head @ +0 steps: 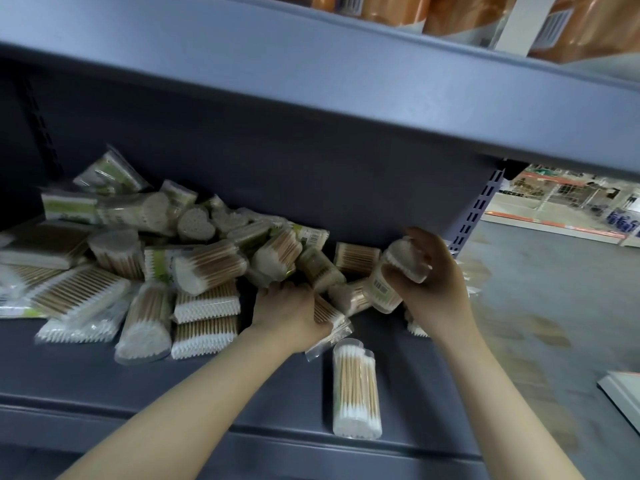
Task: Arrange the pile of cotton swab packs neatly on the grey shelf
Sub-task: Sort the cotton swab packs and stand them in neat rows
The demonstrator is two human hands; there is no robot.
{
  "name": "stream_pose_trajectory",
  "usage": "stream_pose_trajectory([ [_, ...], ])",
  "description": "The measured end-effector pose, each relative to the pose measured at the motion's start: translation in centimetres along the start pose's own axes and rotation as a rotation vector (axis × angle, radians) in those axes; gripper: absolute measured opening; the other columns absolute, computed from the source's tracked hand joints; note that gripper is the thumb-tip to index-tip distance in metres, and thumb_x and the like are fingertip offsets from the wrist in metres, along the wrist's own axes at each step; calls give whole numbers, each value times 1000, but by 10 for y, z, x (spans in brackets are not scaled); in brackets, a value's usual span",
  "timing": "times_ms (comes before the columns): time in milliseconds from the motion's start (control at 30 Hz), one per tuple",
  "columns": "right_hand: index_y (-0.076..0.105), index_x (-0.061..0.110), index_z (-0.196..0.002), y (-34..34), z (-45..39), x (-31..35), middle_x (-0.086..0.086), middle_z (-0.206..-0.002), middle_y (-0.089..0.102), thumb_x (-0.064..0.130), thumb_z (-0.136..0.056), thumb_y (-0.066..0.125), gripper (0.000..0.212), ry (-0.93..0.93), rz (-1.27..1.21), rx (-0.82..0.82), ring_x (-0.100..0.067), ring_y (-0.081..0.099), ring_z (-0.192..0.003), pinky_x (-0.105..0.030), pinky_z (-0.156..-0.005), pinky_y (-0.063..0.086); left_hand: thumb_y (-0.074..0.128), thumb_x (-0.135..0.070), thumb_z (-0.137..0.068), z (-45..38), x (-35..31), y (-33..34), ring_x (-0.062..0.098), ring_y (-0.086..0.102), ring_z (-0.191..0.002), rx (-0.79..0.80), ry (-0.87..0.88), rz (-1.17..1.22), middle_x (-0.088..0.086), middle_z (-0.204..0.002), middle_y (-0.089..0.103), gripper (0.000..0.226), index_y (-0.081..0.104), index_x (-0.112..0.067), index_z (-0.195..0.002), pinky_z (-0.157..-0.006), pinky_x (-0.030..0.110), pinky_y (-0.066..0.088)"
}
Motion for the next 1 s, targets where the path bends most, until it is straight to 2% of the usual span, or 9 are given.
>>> stream_pose_trajectory([
  [100, 51, 20, -123, 2, 1, -6, 12, -110, 54, 9, -72, 72, 56, 13, -8, 14, -6, 48, -100, -15, -82, 34, 56, -59, -77, -2, -2, 3, 21, 53, -111, 36, 0, 30, 0, -117, 58, 55, 53, -20, -115, -84, 29, 39],
  [200, 50, 19, -124, 4, 2, -7, 11, -111, 53, 9, -73, 72, 57, 5, 3, 34, -4, 46, -99, 1, -76, 30, 59, -57, -75, -2, -3, 2, 20, 55, -106, 20, 5, 32, 0, -114, 60, 53, 53, -21, -113, -76, 27, 35],
  [300, 51, 18, -124, 4, 3, -9, 12, -109, 52, 8, -73, 72, 57, 7, 11, 37, -5, 45, -99, 6, -74, 27, 59, -55, -75, 0, -7, -4, 20, 56, -103, -15, 11, 40, 1, -112, 60, 51, 52, -20, -111, -71, 24, 33],
  [367, 51, 19, -124, 3, 3, -10, 13, -109, 52, 8, -72, 72, 57, 13, 3, 35, -4, 45, -99, 5, -73, 28, 59, -56, -75, 3, -9, -11, 20, 57, -101, -55, 16, 47, 1, -111, 60, 52, 52, -19, -111, -68, 24, 34],
  [500, 51, 20, -124, 1, 4, -10, 13, -110, 53, 7, -73, 71, 56, 25, -5, 19, -4, 46, -100, -8, -76, 31, 59, -55, -77, 8, -10, -29, 20, 59, -99, -126, 20, 87, 2, -111, 61, 51, 52, -17, -111, -66, 24, 36],
  [733, 51, 20, -122, 9, 7, -4, 10, -111, 53, 5, -72, 70, 55, 35, -43, 26, -8, 48, -104, -12, -81, 31, 60, -55, -75, 10, 10, -65, 22, 59, -97, -268, -23, 69, 3, -108, 62, 60, 46, -16, -118, -65, 25, 36],
  [900, 49, 21, -123, 30, 13, 4, 8, -114, 52, 10, -70, 68, 57, 41, -71, 81, -10, 49, -109, -21, -89, 36, 58, -55, -75, 23, 31, -75, 21, 60, -90, -284, -45, 38, 0, -99, 64, 57, 49, -20, -119, -61, 25, 38],
  [1000, 50, 18, -124, 41, 16, 15, 7, -113, 50, 6, -69, 67, 59, 4, -39, 98, -6, 45, -105, -16, -85, 33, 57, -56, -75, 32, 45, -75, 20, 61, -86, -256, -76, 17, -1, -94, 64, 52, 54, -22, -113, -60, 26, 40],
])
Point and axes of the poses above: each hand's wrist, its own z-axis away from the middle knuckle, its own y-axis out of the palm, x = y × z, the point moved 10 cm from there along -z, towards the middle knuckle
